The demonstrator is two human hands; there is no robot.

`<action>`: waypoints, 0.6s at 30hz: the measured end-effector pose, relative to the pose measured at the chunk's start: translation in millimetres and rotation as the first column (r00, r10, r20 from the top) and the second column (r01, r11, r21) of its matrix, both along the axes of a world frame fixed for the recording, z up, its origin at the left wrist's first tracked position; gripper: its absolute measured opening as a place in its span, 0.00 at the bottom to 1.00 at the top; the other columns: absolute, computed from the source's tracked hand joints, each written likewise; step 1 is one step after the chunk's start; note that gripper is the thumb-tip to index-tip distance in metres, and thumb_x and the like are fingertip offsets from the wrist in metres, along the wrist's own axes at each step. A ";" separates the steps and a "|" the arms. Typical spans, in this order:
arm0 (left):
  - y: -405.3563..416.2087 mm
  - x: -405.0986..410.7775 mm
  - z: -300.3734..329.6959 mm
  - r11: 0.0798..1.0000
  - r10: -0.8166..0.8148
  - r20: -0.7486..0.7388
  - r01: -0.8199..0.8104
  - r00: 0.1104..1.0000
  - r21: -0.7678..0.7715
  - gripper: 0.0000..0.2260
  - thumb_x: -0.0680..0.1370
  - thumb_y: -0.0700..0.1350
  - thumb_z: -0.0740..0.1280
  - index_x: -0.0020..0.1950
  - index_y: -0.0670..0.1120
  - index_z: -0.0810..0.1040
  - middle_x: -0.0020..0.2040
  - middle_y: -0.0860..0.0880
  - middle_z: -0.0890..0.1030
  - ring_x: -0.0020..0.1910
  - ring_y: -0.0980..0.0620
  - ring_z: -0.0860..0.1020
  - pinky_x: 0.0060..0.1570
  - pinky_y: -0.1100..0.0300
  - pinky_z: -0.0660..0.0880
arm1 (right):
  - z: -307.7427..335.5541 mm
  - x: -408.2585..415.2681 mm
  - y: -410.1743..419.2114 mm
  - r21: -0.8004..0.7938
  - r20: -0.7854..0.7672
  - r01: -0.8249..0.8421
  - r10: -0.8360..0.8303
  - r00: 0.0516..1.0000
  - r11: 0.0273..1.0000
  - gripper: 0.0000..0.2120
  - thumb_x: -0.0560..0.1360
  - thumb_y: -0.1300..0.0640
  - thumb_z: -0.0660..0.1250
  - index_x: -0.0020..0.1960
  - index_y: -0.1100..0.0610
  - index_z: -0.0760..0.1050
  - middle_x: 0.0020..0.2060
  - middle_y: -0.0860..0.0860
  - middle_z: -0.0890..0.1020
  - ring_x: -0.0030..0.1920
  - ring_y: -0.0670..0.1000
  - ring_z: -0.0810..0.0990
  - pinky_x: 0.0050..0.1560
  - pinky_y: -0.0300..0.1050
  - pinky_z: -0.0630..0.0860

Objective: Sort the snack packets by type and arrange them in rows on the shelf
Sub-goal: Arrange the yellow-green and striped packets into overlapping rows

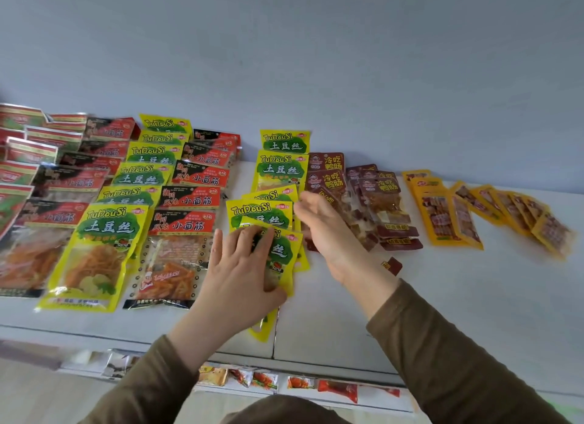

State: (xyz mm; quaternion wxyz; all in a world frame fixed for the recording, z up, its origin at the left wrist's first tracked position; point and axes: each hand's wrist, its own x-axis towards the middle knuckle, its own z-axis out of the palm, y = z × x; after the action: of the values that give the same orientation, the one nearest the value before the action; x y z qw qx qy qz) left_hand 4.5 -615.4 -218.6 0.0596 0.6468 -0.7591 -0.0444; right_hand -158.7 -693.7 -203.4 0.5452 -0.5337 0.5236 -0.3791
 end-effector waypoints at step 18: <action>-20.9 -10.0 -18.2 0.999 0.009 -0.074 -0.012 0.997 -0.041 0.33 0.81 0.67 0.50 0.84 0.58 0.47 0.85 0.47 0.49 0.84 0.47 0.44 0.81 0.46 0.46 | 7.6 31.2 -73.5 0.158 0.101 0.220 -0.237 0.966 0.963 0.24 0.85 0.52 0.57 0.79 0.57 0.61 0.77 0.53 0.65 0.76 0.55 0.64 0.72 0.53 0.61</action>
State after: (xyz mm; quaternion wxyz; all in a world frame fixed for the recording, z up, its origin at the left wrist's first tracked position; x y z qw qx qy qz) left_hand -5.4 -636.3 -236.8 0.1012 0.6471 -0.7538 -0.0525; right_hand -127.5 -767.2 -195.8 0.5653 -0.4049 0.5747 -0.4315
